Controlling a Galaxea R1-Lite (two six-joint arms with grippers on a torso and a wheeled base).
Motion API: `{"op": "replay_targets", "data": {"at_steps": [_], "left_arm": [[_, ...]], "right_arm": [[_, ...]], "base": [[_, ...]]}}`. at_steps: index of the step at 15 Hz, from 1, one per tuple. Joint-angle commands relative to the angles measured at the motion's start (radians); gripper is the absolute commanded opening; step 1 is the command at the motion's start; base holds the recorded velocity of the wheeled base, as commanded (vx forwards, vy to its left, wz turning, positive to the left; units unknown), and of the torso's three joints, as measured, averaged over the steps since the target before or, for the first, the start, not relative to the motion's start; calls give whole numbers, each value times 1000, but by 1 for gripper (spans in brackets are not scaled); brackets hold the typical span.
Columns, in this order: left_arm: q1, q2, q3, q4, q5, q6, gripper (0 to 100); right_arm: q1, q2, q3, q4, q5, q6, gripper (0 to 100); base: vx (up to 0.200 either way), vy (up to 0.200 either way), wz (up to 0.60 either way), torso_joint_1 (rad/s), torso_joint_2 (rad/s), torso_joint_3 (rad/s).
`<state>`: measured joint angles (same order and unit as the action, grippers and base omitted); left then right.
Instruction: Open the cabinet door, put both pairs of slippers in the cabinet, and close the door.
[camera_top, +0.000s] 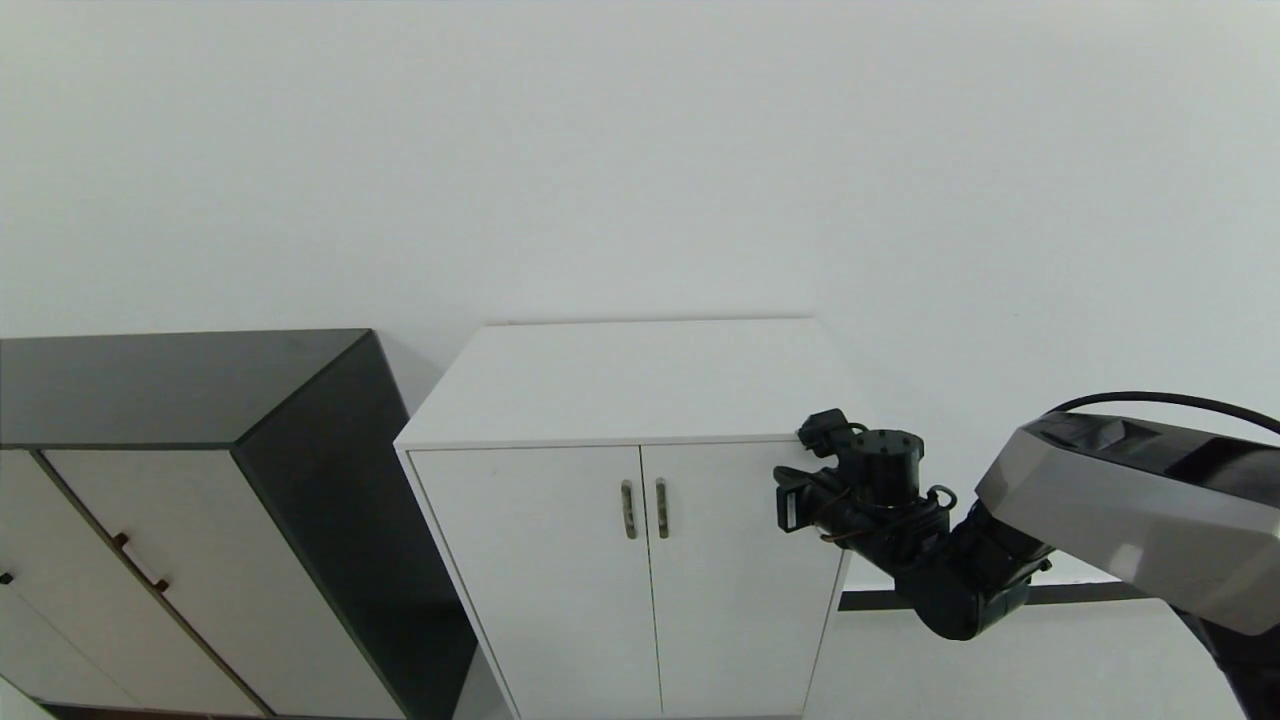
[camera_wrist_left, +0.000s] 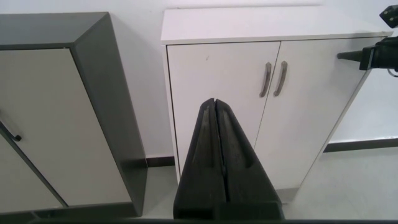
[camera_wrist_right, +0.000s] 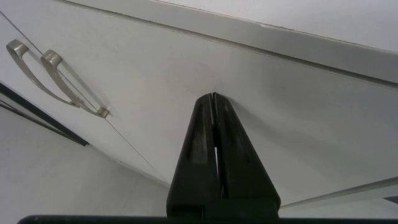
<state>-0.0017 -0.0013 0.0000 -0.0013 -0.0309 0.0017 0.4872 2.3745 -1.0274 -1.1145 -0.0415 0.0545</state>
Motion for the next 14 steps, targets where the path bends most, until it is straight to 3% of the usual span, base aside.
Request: {"op": "replay_targets", "data": {"at_steps": [1,6,8,10,14], "left_arm": [[0,1,0,0,0,0,0],[0,1,0,0,0,1,0],[0,1,0,0,0,1,0],[0,1,0,0,0,0,0],[0,1,0,0,0,-2,0]], "right_arm": [[1,3,3,-1,0,1,0],[8,-58,61,-10,-6,-4,0],[4,-152,173,-22,-24,-4,0],[2,-238,317,-100,-121,-5,0],[-9,-475,693,-235,-222,-8,0]], "base": [[0,0,0,0,0,0],[0,0,0,0,0,0],[0,0,0,0,0,0],[0,0,0,0,0,0],[0,0,0,0,0,0]]}}
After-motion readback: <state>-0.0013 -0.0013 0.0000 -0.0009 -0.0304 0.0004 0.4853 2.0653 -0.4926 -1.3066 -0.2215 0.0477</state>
